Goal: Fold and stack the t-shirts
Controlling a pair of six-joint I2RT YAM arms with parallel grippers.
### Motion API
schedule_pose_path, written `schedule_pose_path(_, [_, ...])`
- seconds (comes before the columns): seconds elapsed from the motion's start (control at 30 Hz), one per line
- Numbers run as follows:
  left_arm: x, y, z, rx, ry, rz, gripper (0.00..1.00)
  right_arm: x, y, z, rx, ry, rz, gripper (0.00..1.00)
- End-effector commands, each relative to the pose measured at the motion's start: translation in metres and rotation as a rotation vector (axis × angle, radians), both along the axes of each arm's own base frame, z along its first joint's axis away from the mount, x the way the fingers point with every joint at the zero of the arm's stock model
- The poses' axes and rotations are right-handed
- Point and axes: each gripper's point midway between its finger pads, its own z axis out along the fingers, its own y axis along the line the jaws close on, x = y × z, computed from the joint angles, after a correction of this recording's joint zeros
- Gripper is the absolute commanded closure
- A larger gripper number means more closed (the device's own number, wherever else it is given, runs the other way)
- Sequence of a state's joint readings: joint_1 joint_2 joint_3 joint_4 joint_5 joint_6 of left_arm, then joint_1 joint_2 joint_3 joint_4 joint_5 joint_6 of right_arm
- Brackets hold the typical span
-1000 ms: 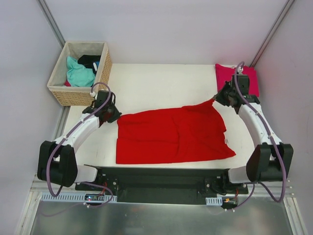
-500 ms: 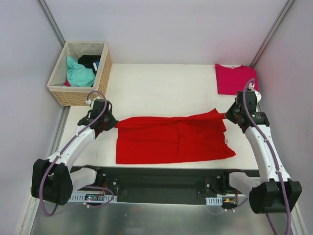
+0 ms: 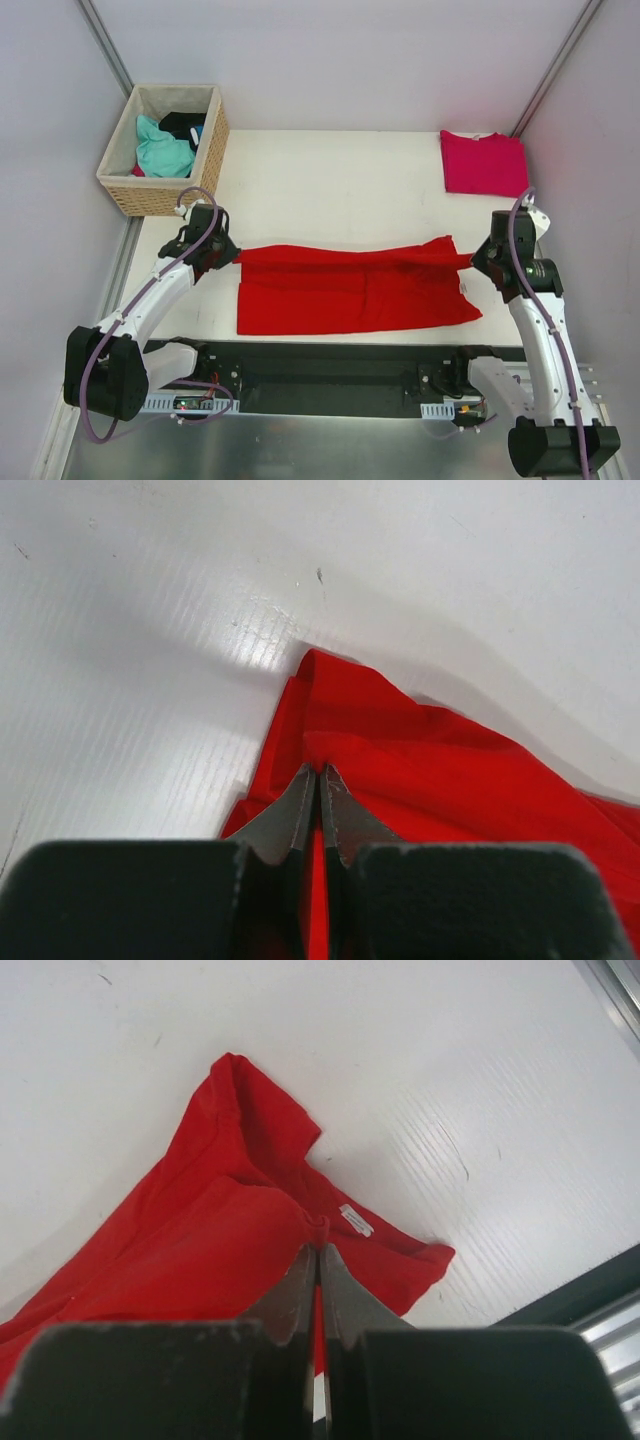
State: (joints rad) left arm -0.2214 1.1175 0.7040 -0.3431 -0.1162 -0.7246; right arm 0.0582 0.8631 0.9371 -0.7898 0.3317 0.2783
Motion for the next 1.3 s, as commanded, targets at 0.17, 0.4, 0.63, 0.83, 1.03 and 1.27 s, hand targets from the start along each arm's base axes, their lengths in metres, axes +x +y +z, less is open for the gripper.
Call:
schedule_pose_path(0.17, [-0.009, 0.006, -0.001, 0.021, -0.004, 0.009, 1.00, -0.045, -0.019, -0.010, -0.074, 0.038, -0.071, 0.99])
schedule_pose_path(0.4, [-0.029, 0.004, -0.001, -0.026, -0.015, 0.010, 1.00, -0.059, -0.024, -0.010, -0.082, 0.038, -0.100, 1.00])
schedule_pose_path(0.63, [-0.055, -0.002, -0.020, -0.071, 0.034, -0.012, 1.00, -0.064, -0.016, -0.034, -0.046, 0.090, -0.084, 0.99])
schedule_pose_path(0.83, [-0.073, -0.003, -0.038, -0.087, 0.080, -0.019, 1.00, -0.064, -0.013, -0.036, -0.024, 0.102, -0.086, 0.99])
schedule_pose_path(1.03, [-0.082, -0.002, -0.042, -0.092, 0.084, -0.018, 1.00, -0.061, -0.010, -0.041, -0.010, 0.124, -0.082, 0.99])
schedule_pose_path(1.27, [-0.084, -0.004, -0.040, -0.091, 0.093, -0.031, 1.00, -0.065, -0.011, -0.039, -0.014, 0.135, -0.088, 0.99])
